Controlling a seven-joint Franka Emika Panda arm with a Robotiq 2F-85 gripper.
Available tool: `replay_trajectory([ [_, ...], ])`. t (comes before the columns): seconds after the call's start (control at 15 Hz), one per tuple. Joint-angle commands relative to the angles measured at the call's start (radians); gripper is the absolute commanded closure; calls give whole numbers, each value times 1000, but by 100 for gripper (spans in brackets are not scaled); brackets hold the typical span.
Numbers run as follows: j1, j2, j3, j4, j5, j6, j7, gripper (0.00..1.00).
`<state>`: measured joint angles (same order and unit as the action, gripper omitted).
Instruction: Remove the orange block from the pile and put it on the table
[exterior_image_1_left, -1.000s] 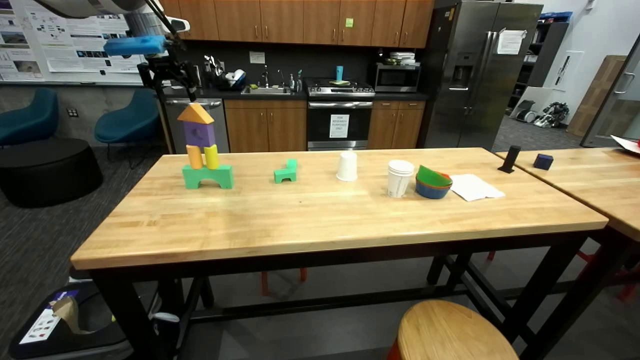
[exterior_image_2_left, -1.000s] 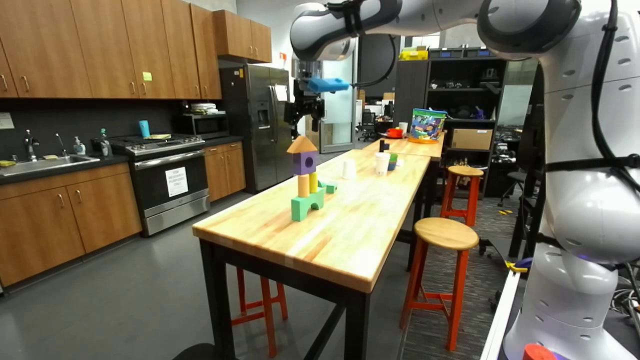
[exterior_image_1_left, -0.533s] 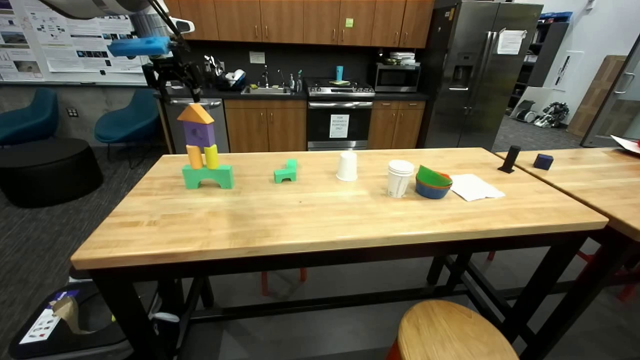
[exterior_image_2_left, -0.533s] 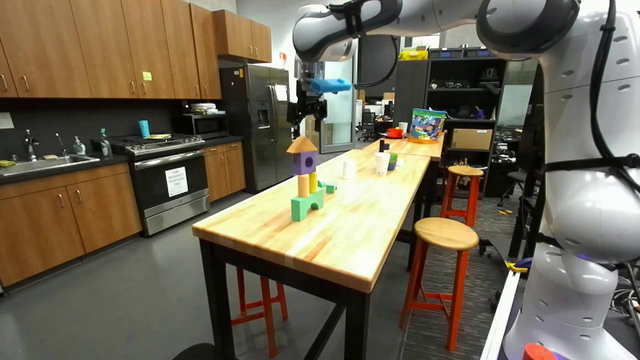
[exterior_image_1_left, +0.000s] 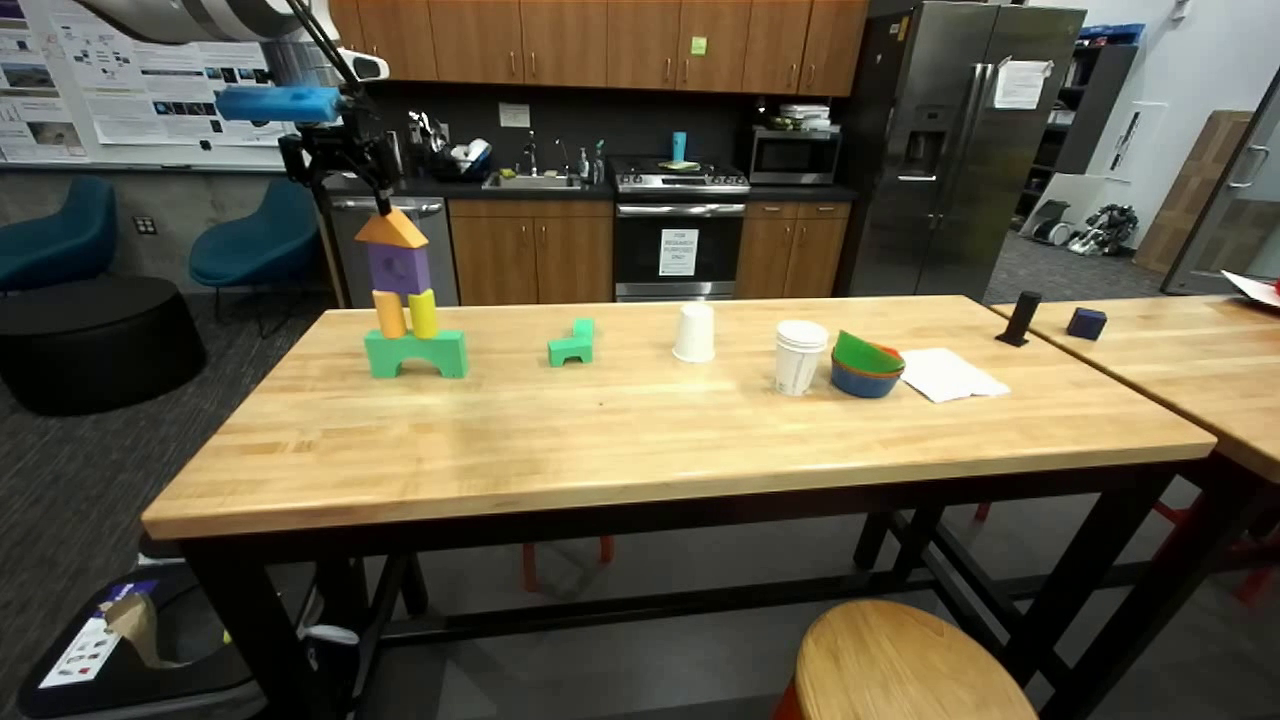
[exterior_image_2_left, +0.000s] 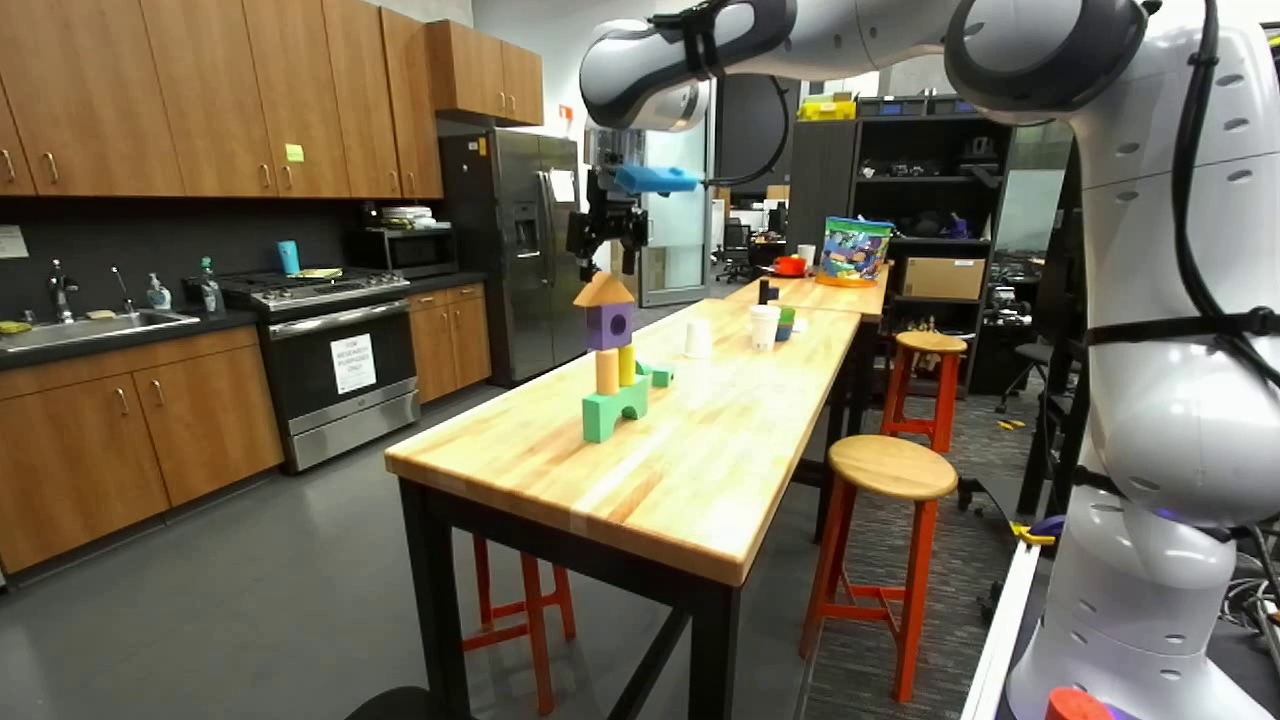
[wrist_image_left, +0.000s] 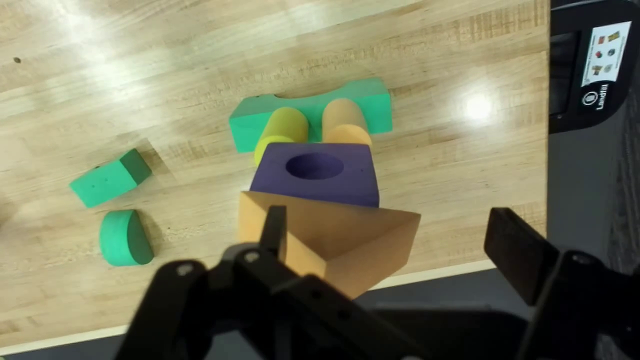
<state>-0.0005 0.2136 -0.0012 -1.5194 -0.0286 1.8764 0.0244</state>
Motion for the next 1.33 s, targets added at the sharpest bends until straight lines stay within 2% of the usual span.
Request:
replay_trajectory([
  [0.0, -6, 16, -1, 31, 18, -34, -19, 0],
  [0.47, -2, 25, 2, 43, 14, -42, -23, 0],
  [1.27, 2, 104, 8, 149, 10, -77, -39, 0],
])
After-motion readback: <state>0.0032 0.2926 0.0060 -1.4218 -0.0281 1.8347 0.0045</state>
